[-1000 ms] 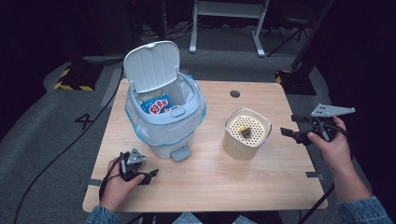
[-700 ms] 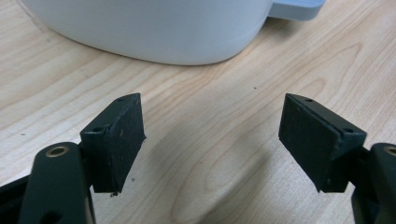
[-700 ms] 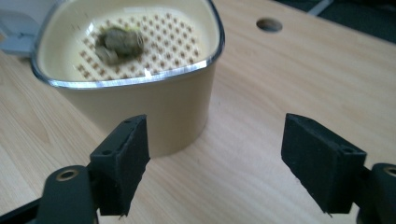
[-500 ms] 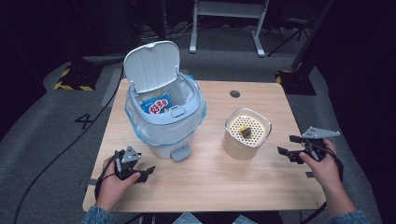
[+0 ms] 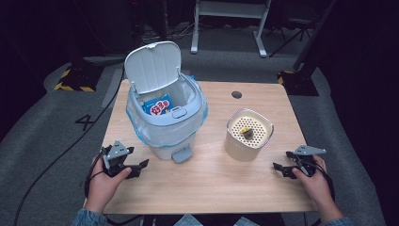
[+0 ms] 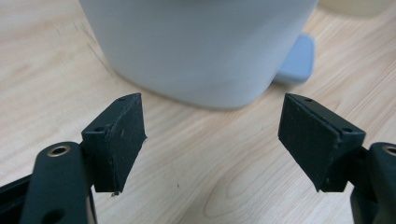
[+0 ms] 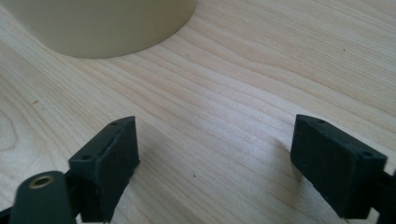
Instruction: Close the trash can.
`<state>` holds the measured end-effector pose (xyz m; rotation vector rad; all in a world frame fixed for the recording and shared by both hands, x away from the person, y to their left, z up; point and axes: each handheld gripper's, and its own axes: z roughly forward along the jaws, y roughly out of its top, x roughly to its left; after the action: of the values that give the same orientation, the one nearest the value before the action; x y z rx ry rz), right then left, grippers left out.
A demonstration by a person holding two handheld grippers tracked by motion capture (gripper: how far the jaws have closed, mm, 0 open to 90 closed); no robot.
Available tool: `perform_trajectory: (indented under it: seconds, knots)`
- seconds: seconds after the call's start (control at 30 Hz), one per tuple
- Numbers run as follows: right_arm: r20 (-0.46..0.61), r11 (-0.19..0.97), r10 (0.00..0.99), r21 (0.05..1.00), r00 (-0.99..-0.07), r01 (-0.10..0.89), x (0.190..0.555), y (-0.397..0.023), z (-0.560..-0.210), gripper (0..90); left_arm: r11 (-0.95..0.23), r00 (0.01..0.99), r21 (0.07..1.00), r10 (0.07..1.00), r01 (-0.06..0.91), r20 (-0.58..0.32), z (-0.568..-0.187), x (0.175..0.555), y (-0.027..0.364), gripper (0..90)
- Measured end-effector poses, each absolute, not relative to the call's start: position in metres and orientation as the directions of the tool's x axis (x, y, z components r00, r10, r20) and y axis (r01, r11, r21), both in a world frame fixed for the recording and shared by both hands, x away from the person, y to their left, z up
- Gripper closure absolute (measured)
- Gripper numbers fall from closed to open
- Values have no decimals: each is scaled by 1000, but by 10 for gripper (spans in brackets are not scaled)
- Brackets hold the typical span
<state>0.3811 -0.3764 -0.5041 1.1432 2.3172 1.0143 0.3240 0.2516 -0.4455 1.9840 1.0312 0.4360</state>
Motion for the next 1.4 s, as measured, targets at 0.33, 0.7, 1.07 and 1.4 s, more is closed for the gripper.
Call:
perform_trajectory:
  seconds: [0.33, 0.7, 1.07, 1.4]
  knots:
    - [-9, 415, 796, 737, -606, 534, 381, -376, -504, 151, -303, 598, 816, 799, 492, -63, -415, 328, 259, 235]
    - [-8, 413, 797, 736, -603, 536, 381, -376, -504, 151, -292, 637, 850, 768, 438, -65, -346, 338, 273, 183]
    - [-8, 413, 798, 736, -603, 536, 381, -376, -504, 151, -290, 642, 872, 766, 394, -36, -309, 347, 278, 232]
    - [-8, 413, 797, 736, -603, 536, 381, -376, -504, 151, -208, 621, 926, 783, 317, -37, -280, 363, 282, 271]
